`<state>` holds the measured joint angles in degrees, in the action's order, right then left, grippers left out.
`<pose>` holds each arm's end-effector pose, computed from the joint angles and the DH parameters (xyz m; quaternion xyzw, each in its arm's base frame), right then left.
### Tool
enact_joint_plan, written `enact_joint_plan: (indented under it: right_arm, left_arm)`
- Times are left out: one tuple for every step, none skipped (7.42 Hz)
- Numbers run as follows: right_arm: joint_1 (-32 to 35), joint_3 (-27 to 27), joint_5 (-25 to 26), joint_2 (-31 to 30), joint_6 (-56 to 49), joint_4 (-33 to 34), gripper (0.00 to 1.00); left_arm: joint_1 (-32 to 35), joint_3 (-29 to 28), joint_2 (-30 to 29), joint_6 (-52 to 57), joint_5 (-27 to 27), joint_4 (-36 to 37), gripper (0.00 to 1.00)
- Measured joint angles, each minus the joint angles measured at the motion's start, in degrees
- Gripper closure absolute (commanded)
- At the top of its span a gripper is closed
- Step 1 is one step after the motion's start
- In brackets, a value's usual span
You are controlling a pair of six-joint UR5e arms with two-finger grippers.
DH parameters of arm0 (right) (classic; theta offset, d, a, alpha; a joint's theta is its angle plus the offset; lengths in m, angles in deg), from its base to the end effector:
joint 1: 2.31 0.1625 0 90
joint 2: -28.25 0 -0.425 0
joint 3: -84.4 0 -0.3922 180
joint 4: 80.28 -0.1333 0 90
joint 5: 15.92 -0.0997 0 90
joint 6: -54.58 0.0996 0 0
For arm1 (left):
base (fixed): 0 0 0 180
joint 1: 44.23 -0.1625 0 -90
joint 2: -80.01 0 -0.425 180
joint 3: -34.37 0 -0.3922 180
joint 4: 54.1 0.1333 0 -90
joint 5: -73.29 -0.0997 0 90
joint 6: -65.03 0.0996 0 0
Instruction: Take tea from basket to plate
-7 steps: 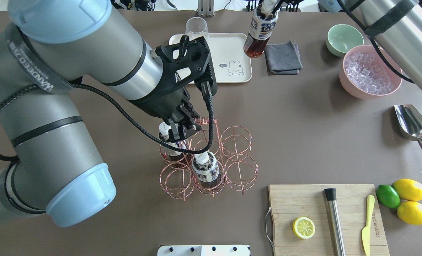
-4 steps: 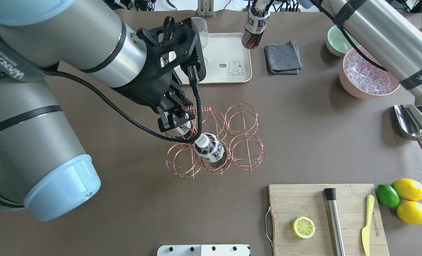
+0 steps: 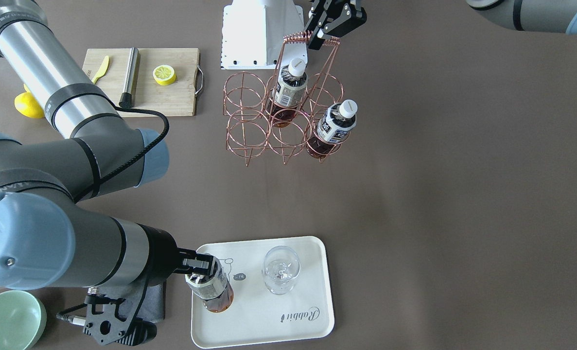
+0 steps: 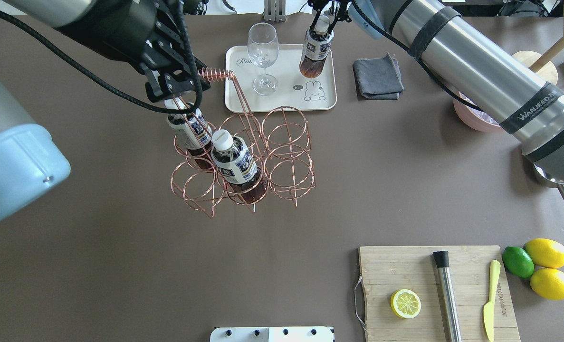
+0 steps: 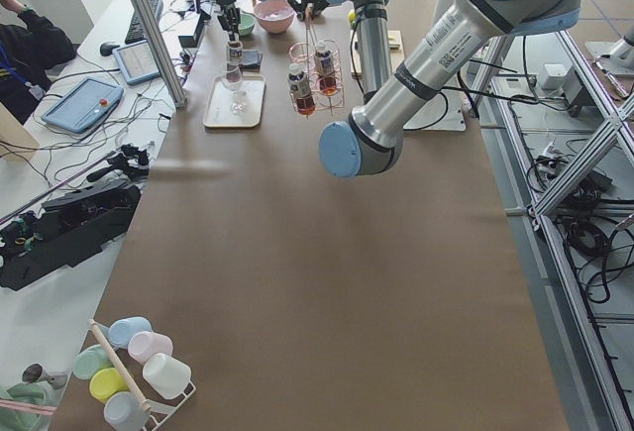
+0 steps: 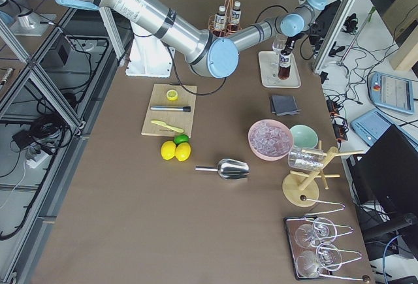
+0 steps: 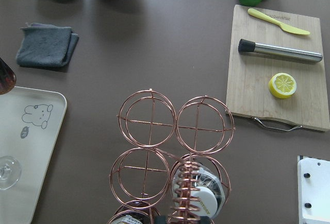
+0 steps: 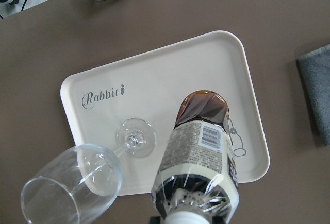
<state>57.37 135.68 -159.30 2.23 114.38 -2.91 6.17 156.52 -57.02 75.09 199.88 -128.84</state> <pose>-0.3839 -0.7622 0.1672 -0.0958 -0.5054 0.0740 0.8543 0.2619 -0.4326 0.0126 0.4181 0.3857 0.4891 0.6613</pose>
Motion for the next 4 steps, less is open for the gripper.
enact_joint_plan:
  right_arm:
    - [-0.97, -0.08, 0.38, 0.34, -0.19, -0.27, 1.0]
    - [-1.57, -0.1, 0.55, 0.48, -0.33, -0.34, 0.97]
    - [-1.9, -0.12, 0.61, 0.5, -0.65, -0.33, 0.78]
    - [-2.06, -0.13, 0.67, 0.52, -0.92, -0.31, 0.73]
  left_arm:
    - [4.32, -0.44, 0.24, 3.34, 1.92, 1.79, 1.0]
    - [8.84, -1.62, 0.46, 8.09, 3.06, 4.8, 1.0]
    - [13.4, -3.55, 1.17, 13.23, 3.52, 7.34, 1.0]
    - [17.05, -6.33, 2.49, 18.19, 3.47, 8.65, 1.0]
